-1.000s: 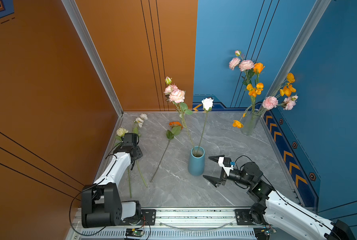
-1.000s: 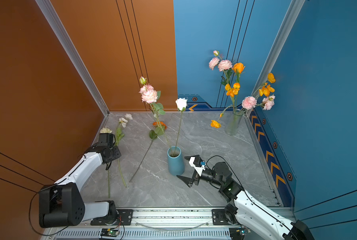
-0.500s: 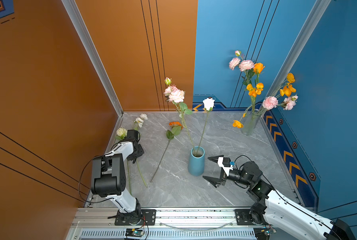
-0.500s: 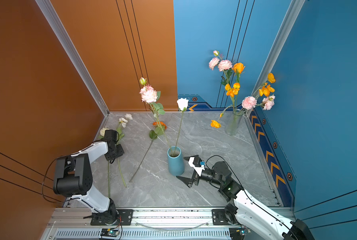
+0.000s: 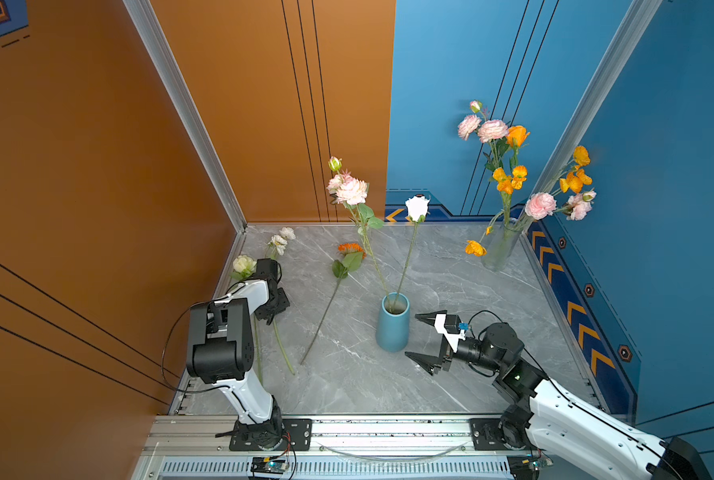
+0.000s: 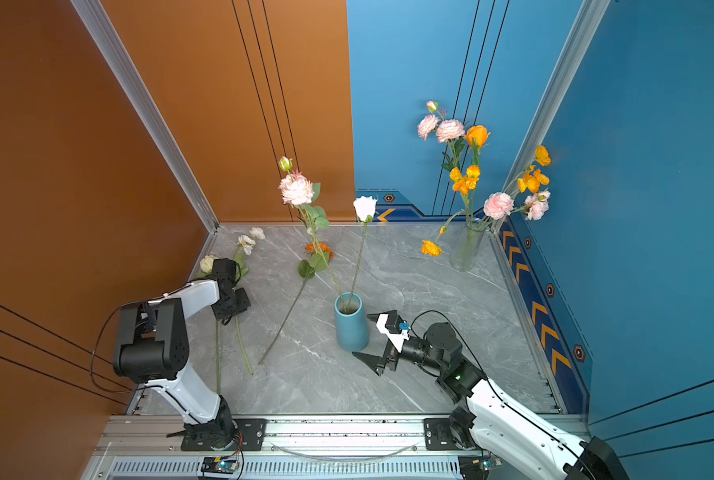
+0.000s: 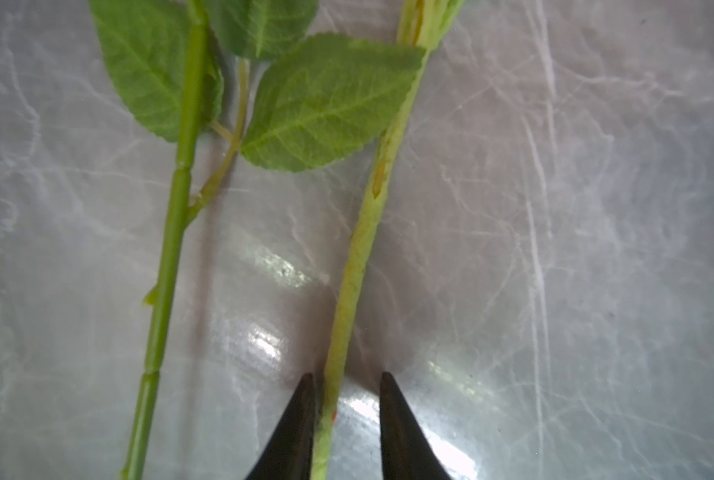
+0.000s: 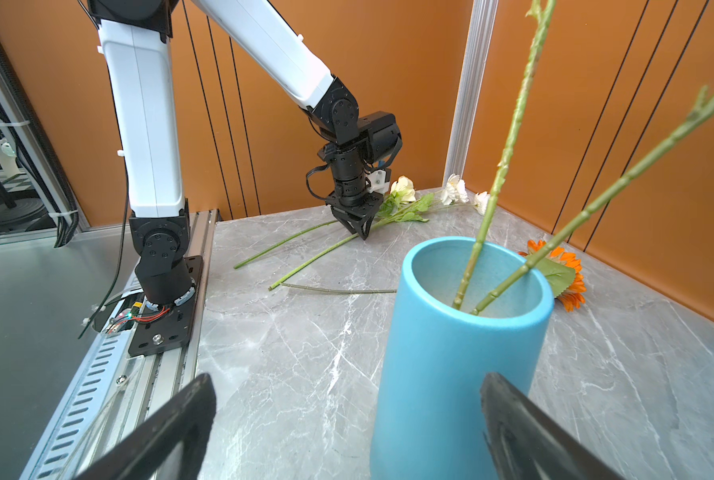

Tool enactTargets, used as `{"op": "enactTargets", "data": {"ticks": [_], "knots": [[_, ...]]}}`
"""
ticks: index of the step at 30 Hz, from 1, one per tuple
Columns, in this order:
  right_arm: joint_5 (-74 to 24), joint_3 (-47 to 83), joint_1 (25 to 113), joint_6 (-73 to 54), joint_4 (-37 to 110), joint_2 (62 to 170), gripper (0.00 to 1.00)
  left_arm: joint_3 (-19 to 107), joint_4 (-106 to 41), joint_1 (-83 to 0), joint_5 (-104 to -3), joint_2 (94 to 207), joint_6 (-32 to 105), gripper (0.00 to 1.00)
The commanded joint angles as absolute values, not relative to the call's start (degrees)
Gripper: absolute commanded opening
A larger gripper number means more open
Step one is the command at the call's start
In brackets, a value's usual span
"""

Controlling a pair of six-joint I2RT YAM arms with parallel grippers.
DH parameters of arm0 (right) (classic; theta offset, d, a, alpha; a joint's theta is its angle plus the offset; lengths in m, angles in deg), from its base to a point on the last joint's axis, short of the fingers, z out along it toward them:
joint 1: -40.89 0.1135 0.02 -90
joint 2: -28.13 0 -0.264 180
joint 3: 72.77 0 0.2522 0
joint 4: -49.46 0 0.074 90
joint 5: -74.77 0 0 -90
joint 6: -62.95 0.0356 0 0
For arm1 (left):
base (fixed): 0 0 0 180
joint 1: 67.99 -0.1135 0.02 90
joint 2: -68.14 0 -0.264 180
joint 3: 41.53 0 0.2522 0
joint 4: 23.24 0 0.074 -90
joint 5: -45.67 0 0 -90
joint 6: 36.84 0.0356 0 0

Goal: Arrange the flowers into the vase
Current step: 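Lower the left gripper onto a white flower stem in the pile, then close the left gripper on the white flower stem and lift it upright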

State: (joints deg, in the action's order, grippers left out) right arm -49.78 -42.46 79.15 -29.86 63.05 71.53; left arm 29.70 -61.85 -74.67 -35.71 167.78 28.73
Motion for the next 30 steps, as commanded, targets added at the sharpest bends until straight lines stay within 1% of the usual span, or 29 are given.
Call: {"op": "enactTargets", "data": {"ticks": [1,4,7,9,12,13,18,22,25,30], "knots": [[-50.7,-41.0,78.9,-30.2,62.1,71.2,1.00,30.8,-62.8,-75.2,-37.7,169.0,29.3,0.28],[-50.8,-41.0,78.9,-30.2,62.1,71.2,1.00,30.9,-63.1,-75.2,-38.4,169.6,29.3,0.27],[-50.7,-41.0,78.9,-30.2,62.1,71.2,1.00,30.9,-63.1,-75.1,-39.9,170.1,29.2,0.21],[-50.7,-41.0,78.9,-30.2,62.1,71.1,1.00,30.9,-62.9,-74.6,-40.5,170.2,29.4,0.16],[-50.7,-41.0,78.9,-30.2,62.0,71.2,1.00,30.9,-62.5,-72.6,-40.2,170.0,30.5,0.04],[-50.7,-41.0,78.9,-30.2,62.0,71.1,1.00,32.6,-62.5,-71.9,-39.8,169.8,31.1,0.00],[-50.7,-41.0,78.8,-30.3,62.1,71.4,1.00,34.0,-62.4,-68.1,-37.6,168.3,33.2,0.00],[-50.7,-41.0,78.8,-30.3,62.1,71.5,1.00,35.4,-62.9,-65.2,-34.2,164.6,34.8,0.00],[-50.7,-41.0,78.7,-30.3,62.0,71.2,1.00,37.1,-66.0,-63.3,-29.0,160.4,34.8,0.00],[-50.5,-41.2,78.6,-30.1,62.1,70.8,1.00,36.7,-67.7,-60.7,-17.5,150.3,36.6,0.00]]}}
